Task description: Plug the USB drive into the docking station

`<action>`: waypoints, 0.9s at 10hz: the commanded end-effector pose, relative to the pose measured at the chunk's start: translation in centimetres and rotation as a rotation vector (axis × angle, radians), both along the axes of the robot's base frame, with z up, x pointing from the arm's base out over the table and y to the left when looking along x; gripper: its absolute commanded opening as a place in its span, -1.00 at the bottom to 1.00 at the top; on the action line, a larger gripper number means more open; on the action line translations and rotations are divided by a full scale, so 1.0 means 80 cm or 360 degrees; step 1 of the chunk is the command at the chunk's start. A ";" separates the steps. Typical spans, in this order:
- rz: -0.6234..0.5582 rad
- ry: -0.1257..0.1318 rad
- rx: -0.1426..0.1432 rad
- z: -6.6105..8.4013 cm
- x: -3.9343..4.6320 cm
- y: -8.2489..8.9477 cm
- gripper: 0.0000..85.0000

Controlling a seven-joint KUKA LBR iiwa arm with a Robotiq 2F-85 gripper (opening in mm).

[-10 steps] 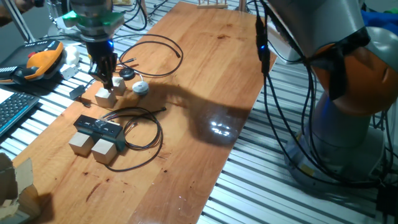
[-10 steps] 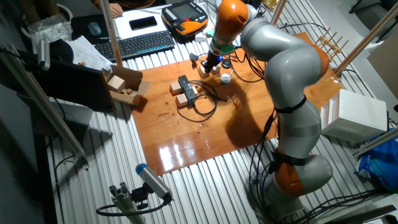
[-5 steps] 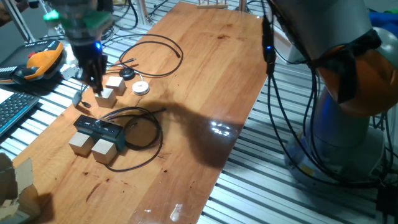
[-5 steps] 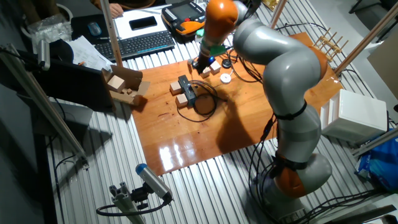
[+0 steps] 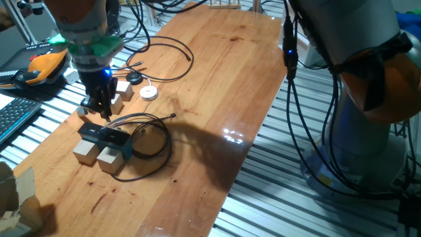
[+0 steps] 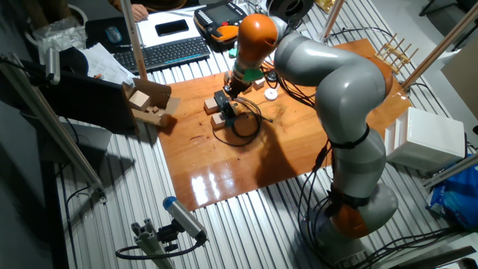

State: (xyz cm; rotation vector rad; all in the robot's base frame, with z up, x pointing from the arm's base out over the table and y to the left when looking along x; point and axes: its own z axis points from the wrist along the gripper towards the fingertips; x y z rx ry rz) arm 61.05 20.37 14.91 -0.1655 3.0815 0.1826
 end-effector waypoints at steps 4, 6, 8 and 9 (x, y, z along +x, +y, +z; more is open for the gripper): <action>-0.0092 -0.0069 -0.0008 -0.013 -0.006 0.014 -1.00; -0.0090 -0.0074 -0.0010 -0.013 -0.008 0.018 -1.00; -0.0078 -0.0076 -0.0023 -0.014 -0.011 0.020 -1.00; -0.0075 -0.0072 -0.0024 -0.015 -0.011 0.020 -1.00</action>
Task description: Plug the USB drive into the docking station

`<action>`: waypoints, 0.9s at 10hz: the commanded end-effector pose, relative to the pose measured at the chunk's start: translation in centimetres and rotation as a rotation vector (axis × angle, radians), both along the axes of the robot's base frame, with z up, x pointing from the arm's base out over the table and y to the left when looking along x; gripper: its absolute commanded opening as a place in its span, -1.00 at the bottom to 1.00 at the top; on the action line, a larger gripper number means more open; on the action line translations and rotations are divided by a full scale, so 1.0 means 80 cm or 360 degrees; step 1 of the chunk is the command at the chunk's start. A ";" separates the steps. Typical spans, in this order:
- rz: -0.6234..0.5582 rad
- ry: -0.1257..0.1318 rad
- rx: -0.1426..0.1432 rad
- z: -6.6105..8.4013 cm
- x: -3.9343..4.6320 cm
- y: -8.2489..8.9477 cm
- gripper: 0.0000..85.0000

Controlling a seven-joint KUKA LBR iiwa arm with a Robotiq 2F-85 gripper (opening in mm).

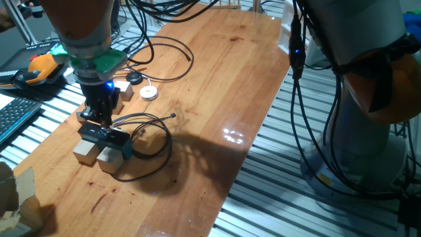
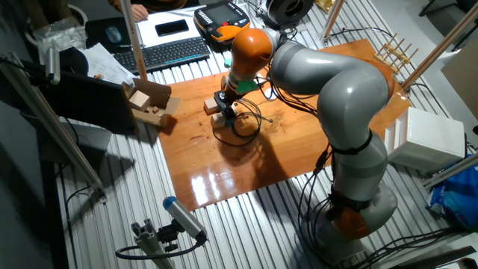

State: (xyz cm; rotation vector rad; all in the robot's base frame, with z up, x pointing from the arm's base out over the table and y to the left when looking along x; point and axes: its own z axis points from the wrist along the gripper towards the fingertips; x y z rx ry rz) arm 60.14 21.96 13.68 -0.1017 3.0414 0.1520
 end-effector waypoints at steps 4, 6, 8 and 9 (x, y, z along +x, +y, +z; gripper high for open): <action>-0.0004 -0.0016 -0.0015 -0.009 -0.015 0.008 -1.00; 0.0002 -0.0024 -0.0008 -0.014 -0.017 0.004 -1.00; 0.0004 -0.0031 -0.0001 -0.019 -0.017 0.002 -1.00; 0.0004 -0.0029 0.0002 -0.019 -0.017 0.002 -1.00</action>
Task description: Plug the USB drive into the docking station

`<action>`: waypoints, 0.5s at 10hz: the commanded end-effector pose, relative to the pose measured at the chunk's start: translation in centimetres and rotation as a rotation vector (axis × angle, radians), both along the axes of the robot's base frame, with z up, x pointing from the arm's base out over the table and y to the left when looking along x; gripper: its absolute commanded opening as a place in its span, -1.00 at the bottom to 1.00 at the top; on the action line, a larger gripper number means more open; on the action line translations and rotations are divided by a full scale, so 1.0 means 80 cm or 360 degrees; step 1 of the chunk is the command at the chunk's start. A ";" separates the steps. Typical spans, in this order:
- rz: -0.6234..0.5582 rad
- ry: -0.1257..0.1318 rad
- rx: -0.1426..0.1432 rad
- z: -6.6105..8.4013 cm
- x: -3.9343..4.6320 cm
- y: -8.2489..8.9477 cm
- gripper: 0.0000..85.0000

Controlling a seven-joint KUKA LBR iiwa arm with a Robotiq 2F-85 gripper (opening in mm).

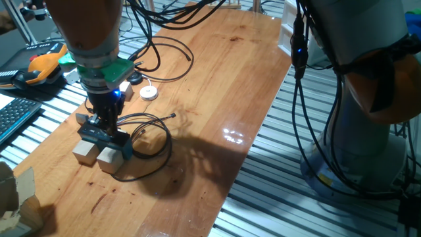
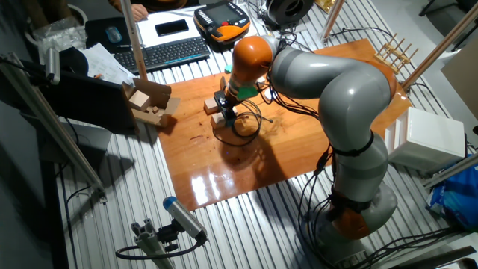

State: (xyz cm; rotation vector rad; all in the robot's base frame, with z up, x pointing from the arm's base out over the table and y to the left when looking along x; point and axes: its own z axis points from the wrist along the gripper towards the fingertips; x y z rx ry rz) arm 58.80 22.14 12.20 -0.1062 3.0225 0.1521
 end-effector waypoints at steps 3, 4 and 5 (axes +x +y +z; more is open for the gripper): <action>0.0001 0.0011 0.0000 0.001 0.000 0.001 -1.00; -0.0001 0.0013 0.0000 0.002 0.001 0.002 -1.00; -0.0001 0.0013 0.0000 0.002 0.001 0.002 -1.00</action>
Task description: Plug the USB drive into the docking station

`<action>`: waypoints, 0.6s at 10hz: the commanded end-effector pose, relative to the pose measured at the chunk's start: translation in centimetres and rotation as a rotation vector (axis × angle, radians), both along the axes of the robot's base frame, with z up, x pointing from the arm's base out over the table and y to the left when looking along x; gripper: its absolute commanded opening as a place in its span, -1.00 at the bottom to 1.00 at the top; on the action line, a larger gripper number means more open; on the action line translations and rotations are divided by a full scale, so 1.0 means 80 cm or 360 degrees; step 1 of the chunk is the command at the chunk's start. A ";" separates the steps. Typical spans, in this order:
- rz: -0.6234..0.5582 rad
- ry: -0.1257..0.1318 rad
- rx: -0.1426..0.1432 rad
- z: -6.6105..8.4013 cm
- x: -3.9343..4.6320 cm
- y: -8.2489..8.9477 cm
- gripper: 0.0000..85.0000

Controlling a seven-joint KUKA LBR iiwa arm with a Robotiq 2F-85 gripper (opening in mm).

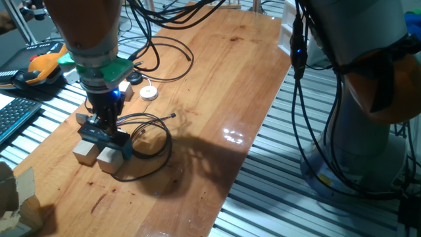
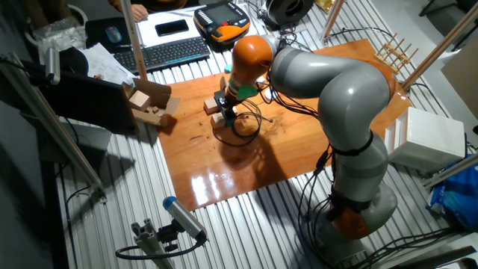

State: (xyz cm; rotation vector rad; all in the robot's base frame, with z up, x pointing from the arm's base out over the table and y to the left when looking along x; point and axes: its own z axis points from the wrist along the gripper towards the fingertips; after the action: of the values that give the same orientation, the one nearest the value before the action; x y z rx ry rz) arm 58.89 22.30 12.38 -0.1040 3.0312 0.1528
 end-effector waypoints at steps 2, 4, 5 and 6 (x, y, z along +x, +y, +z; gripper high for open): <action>-0.0004 -0.0002 -0.0002 0.000 0.000 0.001 -1.00; -0.0007 -0.0007 -0.0006 0.001 0.002 0.001 -1.00; -0.0007 -0.0010 -0.0009 0.000 0.002 0.001 -1.00; -0.0005 -0.0012 -0.0009 0.000 0.002 0.000 -1.00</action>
State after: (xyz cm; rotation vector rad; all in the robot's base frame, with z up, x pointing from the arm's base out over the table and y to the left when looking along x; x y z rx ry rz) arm 59.07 22.31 12.36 -0.0995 3.0221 0.1417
